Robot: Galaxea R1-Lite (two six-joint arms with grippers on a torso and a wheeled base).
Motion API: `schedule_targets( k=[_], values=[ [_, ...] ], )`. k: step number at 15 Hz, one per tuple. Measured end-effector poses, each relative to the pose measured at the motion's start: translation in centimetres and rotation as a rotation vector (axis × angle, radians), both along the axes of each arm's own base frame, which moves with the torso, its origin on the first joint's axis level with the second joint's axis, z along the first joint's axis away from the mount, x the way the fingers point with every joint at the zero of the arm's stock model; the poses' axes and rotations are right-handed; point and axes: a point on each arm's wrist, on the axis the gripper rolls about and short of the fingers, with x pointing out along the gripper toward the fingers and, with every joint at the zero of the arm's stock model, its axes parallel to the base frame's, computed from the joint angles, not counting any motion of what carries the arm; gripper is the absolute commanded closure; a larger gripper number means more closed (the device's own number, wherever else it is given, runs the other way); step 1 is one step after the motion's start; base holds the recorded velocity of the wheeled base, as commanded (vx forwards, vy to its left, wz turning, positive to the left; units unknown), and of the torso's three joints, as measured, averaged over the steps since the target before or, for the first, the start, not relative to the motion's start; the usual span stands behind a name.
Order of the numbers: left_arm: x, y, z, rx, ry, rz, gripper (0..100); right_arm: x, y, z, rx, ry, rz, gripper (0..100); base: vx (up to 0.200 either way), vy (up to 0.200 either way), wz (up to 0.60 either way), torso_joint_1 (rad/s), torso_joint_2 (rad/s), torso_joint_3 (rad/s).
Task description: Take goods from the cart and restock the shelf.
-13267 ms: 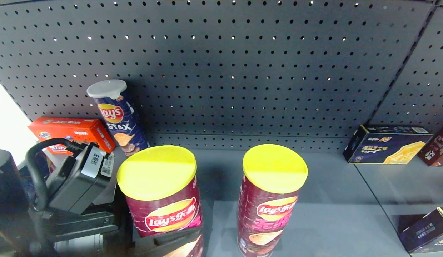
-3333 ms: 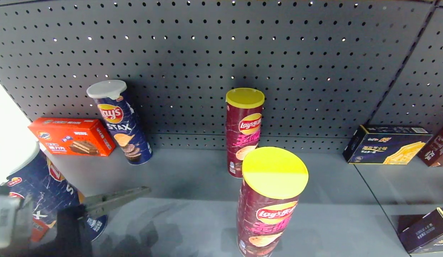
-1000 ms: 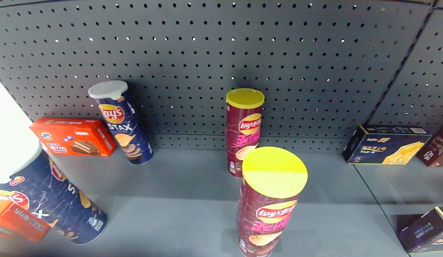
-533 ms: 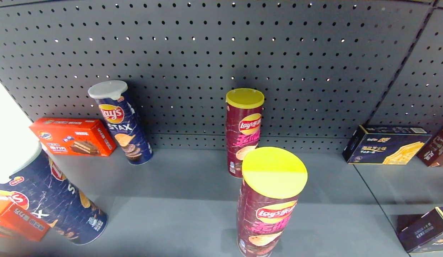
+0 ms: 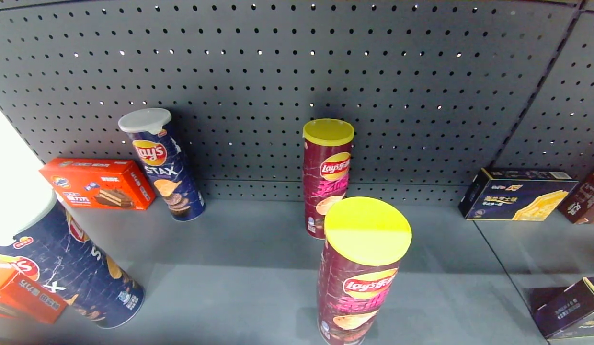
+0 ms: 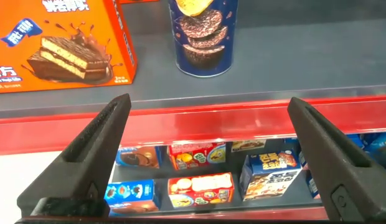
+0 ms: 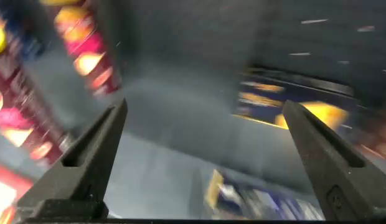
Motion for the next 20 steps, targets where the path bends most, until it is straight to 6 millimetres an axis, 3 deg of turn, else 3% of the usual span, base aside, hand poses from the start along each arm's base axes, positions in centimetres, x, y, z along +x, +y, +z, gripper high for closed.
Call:
schedule_targets(
  k=[3, 7, 13, 20],
  values=[
    [0.0, 0.0, 0.0, -0.001, 0.001, 0.000, 0, 4.9, 1.9, -0.1, -0.096, 0.131, 0.139, 0, 0.000, 0.000, 0.00, 0.000, 0.00, 0.000],
    [0.0, 0.0, 0.0, -0.001, 0.000, 0.000, 0, 8.9, 4.7, -0.9, -0.180, 0.231, 0.294, 0, 0.000, 0.000, 0.00, 0.000, 0.00, 0.000],
    [0.0, 0.0, 0.0, -0.001, 0.001, 0.000, 0, 10.2, 8.6, -2.8, -0.254, 0.324, 0.479, 0, 0.000, 0.000, 0.00, 0.000, 0.00, 0.000],
    [0.0, 0.0, 0.0, -0.001, 0.001, 0.000, 0, 11.4, 11.4, -5.0, -0.323, 0.413, 0.572, 0, 0.000, 0.000, 0.00, 0.000, 0.00, 0.000]
  ],
)
